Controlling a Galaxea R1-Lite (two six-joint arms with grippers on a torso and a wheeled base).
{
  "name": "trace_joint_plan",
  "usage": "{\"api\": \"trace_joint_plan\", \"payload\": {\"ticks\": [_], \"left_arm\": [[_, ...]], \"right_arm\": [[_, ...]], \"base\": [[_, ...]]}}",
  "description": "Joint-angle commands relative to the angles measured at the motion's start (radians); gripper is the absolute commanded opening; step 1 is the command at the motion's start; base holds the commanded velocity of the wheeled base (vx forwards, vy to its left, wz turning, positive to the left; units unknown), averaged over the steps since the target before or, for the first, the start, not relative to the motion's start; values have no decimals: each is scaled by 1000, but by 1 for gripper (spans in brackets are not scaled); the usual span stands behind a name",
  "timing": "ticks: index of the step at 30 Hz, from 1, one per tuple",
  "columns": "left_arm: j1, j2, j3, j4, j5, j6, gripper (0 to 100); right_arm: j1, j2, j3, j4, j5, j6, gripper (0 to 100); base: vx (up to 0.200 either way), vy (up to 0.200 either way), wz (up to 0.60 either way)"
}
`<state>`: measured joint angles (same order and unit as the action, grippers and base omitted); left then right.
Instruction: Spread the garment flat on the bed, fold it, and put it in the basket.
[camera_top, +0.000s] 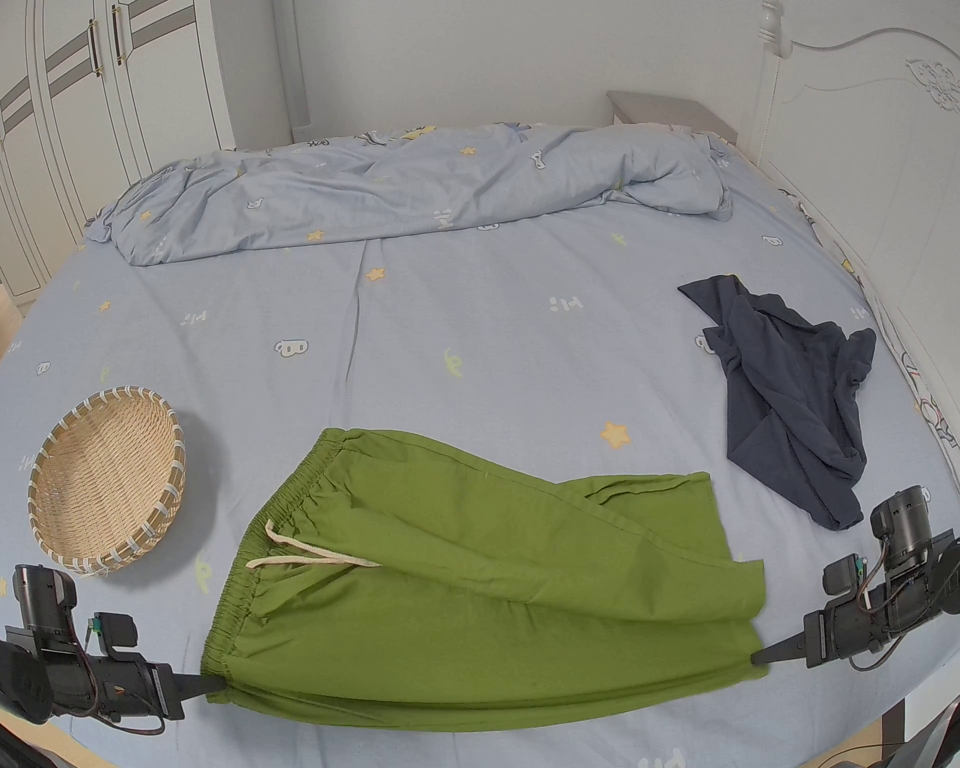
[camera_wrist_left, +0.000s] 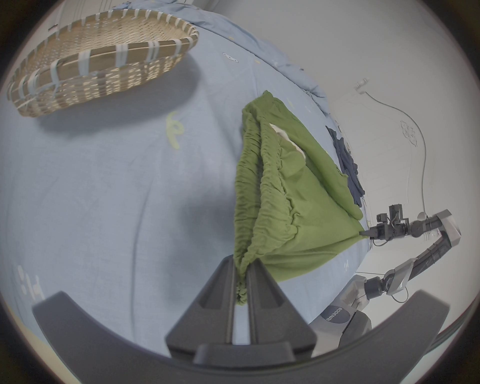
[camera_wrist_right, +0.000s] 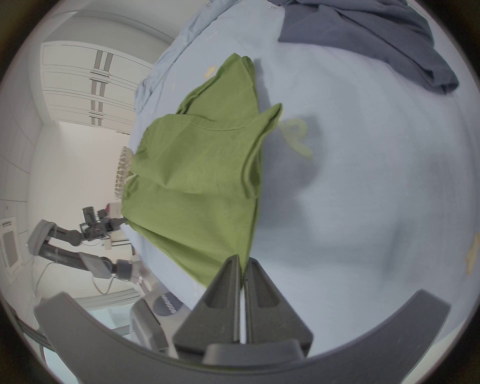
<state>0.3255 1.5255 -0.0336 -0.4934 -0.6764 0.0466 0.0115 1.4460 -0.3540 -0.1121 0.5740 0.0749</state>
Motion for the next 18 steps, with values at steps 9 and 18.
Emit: {"api": "trace_joint_plan", "payload": {"ticks": [9,18], "left_arm": [[17,-38,34,111,9,75,0],[12,-38,34,113,9,73,0]], "right_arm": [[2,-19,122,-112,-3,2,0],[44,-22,129,-126,-2,9,0]], "base": [[0,0,0],[0,0,0]]}}
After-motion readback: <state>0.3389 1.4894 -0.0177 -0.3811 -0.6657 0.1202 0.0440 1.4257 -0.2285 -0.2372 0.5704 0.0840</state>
